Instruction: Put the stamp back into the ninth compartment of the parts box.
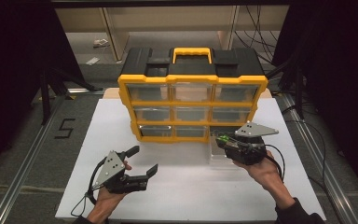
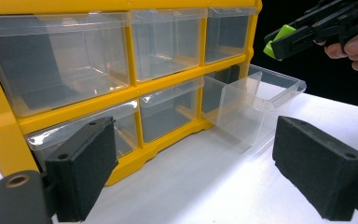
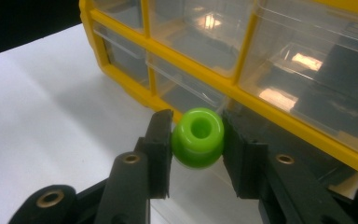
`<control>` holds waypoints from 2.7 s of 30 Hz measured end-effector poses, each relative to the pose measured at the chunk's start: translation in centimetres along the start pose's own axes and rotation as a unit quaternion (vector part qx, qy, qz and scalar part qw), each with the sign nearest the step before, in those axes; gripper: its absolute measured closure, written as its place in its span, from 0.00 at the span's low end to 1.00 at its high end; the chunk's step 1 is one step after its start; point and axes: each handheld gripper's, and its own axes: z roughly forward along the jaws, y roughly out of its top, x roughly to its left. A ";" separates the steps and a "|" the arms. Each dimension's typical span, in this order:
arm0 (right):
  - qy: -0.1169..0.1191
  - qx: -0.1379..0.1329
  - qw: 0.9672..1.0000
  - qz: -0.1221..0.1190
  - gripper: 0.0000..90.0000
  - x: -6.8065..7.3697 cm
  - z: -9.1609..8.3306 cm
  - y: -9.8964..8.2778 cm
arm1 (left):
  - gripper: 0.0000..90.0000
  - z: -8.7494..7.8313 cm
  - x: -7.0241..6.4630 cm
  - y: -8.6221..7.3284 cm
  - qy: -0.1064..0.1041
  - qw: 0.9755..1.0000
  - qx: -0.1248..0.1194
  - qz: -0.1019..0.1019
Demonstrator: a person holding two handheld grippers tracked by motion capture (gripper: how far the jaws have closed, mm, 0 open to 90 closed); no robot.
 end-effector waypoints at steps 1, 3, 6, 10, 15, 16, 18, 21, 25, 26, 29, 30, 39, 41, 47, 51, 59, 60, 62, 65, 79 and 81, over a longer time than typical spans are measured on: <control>-0.001 0.001 1.000 0.001 0.72 -0.1 0.0 -0.1 | 0.15 0.0 0.0 0.0 0.000 1.000 0.000 0.000; -0.004 0.000 1.000 0.002 0.72 -0.3 -0.1 -0.2 | 0.15 0.0 0.0 0.0 0.000 1.000 0.000 0.000; -0.006 0.002 1.000 0.005 0.72 -0.6 -0.2 -0.4 | 0.15 0.0 0.0 0.0 0.000 1.000 0.000 0.000; -0.010 0.004 1.000 0.009 0.72 -0.9 -0.4 -0.6 | 0.15 0.0 0.0 0.0 0.000 1.000 0.000 0.000; -0.014 0.006 1.000 0.011 0.72 -1.3 -0.5 -0.9 | 0.15 0.0 0.0 0.0 0.000 1.000 0.000 0.000; -0.014 0.007 1.000 0.012 0.72 -1.4 -0.5 -1.0 | 0.15 0.0 0.0 0.0 0.000 1.000 0.000 0.000; -0.017 0.008 1.000 0.014 0.72 -1.5 -0.6 -1.2 | 0.15 0.0 0.0 0.0 0.000 1.000 0.000 0.000; -0.018 0.011 1.000 0.016 0.72 -1.8 -0.6 -1.4 | 0.15 0.1 0.0 0.0 0.000 1.000 0.001 -0.002; -0.019 0.014 0.999 0.023 0.72 -2.0 -0.5 -1.8 | 0.15 0.0 0.0 0.0 0.000 1.000 0.000 0.000; -0.020 0.016 0.999 0.022 0.72 -2.1 -0.5 -1.9 | 0.15 0.0 0.1 0.0 0.001 1.000 0.000 -0.001; -0.019 0.021 0.999 0.023 0.72 -2.1 -0.3 -2.1 | 0.15 0.0 0.1 0.0 0.000 1.000 0.000 0.000; -0.019 0.022 0.999 0.023 0.72 -2.1 -0.3 -2.2 | 0.15 0.0 0.1 0.0 0.001 1.000 0.000 0.000; -0.016 0.025 0.999 0.037 0.72 -2.5 0.0 -2.5 | 0.15 0.0 0.1 0.0 0.001 1.000 0.000 0.000; -0.016 0.027 0.999 0.037 0.72 -2.4 0.1 -2.6 | 0.15 0.0 0.1 0.0 0.001 1.000 0.000 -0.001; -0.012 0.034 0.999 0.039 0.72 -2.5 0.5 -2.8 | 0.15 0.1 0.1 0.0 0.000 1.000 0.001 -0.001; -0.010 0.036 0.998 0.043 0.72 -2.6 0.5 -2.8 | 0.15 0.1 0.1 0.0 0.000 1.000 0.001 -0.001; -0.005 0.046 0.998 0.046 0.72 -2.6 0.8 -3.0 | 0.15 0.1 0.1 0.0 0.000 1.000 0.002 0.000; -0.004 0.047 0.998 0.046 0.72 -2.6 0.8 -3.0 | 0.15 0.1 0.1 0.0 0.000 1.000 0.001 -0.001; -0.001 0.050 0.998 0.048 0.72 -2.6 0.8 -3.0 | 0.15 0.1 0.1 0.0 0.000 1.000 0.001 -0.001; -0.001 0.052 0.998 0.047 0.72 -2.6 0.9 -3.1 | 0.15 0.1 0.1 -0.1 0.000 1.000 0.002 0.000; 0.004 0.068 0.997 0.041 0.71 -2.5 1.4 -3.5 | 0.15 0.1 0.1 0.0 0.001 1.000 0.001 0.000; 0.005 0.070 0.997 0.044 0.65 -2.5 1.5 -3.5 | 0.15 0.1 0.0 0.0 0.000 1.000 0.002 0.000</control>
